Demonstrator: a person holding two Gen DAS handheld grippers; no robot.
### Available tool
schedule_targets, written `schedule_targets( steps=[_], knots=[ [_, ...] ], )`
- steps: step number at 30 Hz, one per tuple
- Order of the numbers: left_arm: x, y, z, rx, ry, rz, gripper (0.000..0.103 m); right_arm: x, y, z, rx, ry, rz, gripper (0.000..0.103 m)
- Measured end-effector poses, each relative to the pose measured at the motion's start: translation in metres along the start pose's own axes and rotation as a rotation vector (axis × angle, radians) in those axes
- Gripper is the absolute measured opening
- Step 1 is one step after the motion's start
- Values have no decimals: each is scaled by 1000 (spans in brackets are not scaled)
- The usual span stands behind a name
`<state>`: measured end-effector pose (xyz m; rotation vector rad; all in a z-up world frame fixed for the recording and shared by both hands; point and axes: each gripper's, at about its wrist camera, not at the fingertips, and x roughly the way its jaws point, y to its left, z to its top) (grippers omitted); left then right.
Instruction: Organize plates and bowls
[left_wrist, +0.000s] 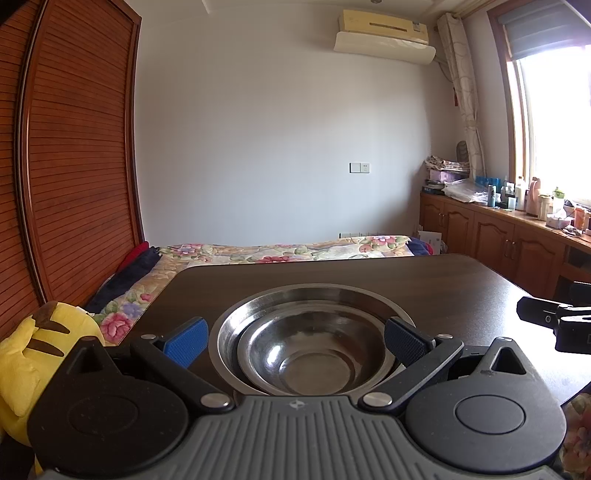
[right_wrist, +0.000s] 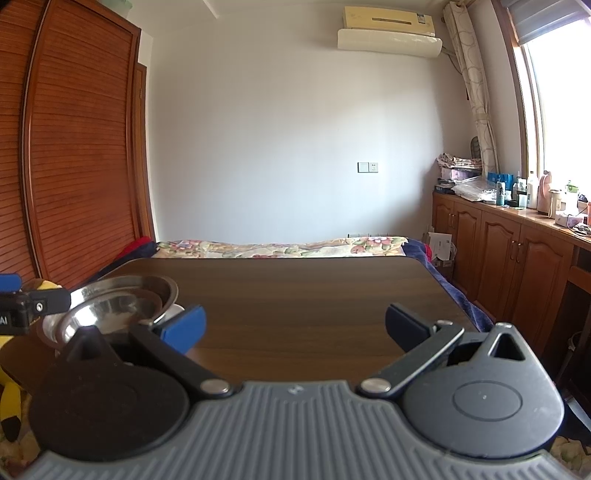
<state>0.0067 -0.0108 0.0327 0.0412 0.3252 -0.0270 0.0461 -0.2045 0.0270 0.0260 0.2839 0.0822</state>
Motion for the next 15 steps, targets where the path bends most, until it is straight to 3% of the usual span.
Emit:
schedule_targets(
  steps=[15],
  knots=[
    [0, 2, -2, 4, 4, -2, 103, 0, -1, 0, 1, 0, 1, 103]
  ],
)
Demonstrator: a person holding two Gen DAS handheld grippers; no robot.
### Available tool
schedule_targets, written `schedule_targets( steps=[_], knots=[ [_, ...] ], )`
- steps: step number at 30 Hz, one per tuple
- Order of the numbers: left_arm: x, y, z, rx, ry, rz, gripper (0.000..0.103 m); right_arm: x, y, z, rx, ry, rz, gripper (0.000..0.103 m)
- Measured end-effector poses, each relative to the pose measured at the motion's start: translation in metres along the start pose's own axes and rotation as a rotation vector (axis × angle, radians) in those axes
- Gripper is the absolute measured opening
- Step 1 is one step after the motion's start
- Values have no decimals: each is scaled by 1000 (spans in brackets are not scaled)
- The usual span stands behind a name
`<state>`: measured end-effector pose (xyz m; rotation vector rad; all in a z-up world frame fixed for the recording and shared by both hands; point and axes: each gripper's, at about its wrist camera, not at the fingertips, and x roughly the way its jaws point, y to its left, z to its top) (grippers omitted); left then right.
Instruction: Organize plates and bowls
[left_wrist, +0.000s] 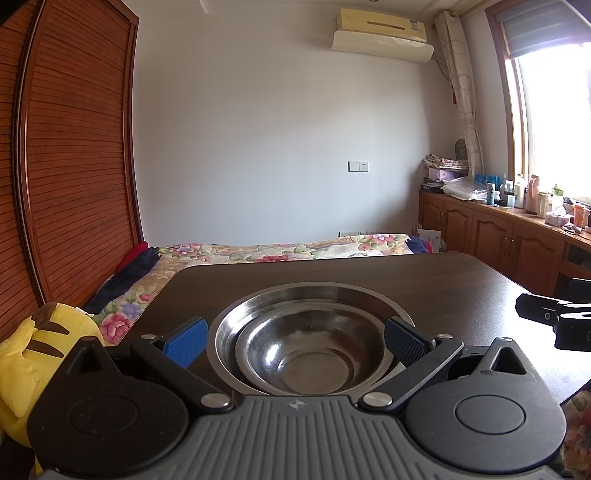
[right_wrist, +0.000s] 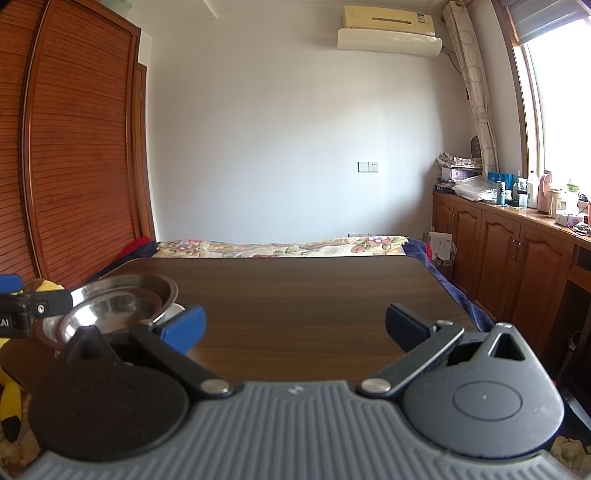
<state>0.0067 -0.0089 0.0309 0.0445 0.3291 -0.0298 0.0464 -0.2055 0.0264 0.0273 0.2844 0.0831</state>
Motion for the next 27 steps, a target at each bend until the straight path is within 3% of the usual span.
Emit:
schedule_targets(
  steps=[27],
  knots=[
    [2, -2, -3, 6, 7, -3, 103, 1, 1, -1, 1, 1, 1, 103]
  ],
)
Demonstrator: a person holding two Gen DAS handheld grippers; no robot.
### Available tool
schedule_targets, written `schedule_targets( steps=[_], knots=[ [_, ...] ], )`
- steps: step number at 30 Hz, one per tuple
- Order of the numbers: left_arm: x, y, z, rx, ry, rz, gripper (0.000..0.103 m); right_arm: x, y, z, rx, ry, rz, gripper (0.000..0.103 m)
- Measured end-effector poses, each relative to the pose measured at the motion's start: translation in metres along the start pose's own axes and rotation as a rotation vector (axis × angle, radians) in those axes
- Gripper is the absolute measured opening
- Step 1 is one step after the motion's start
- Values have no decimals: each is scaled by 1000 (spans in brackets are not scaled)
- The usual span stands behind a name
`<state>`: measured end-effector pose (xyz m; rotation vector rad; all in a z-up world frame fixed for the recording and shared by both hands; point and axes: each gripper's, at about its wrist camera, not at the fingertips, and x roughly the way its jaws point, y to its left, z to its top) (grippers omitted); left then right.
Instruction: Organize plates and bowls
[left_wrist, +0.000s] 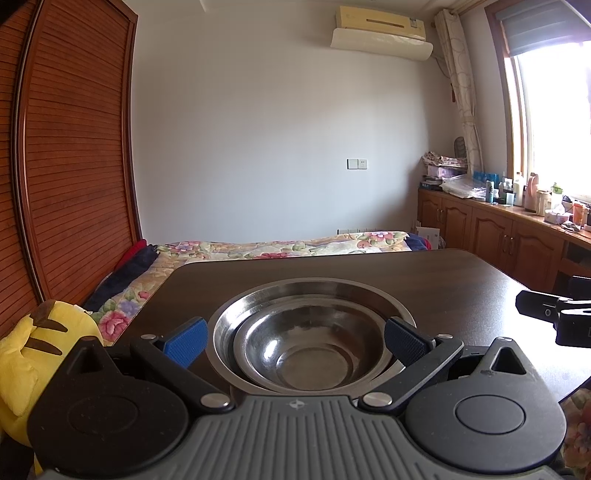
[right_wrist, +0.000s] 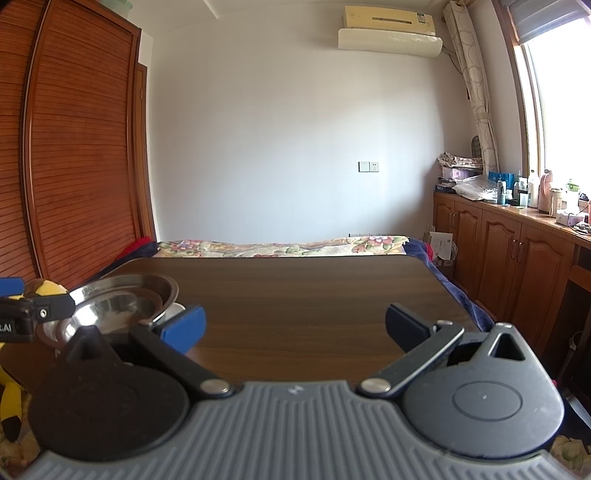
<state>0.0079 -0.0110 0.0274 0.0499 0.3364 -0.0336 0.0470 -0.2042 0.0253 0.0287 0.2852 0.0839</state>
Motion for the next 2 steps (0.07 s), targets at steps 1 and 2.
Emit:
schedule_targets(
  steps=[1, 2],
  knots=[
    [0, 0, 0, -1, 0, 0, 103, 0, 0, 0, 0, 0, 0, 103],
    [0, 0, 0, -1, 0, 1, 103, 0, 0, 0, 0, 0, 0, 103]
  ],
)
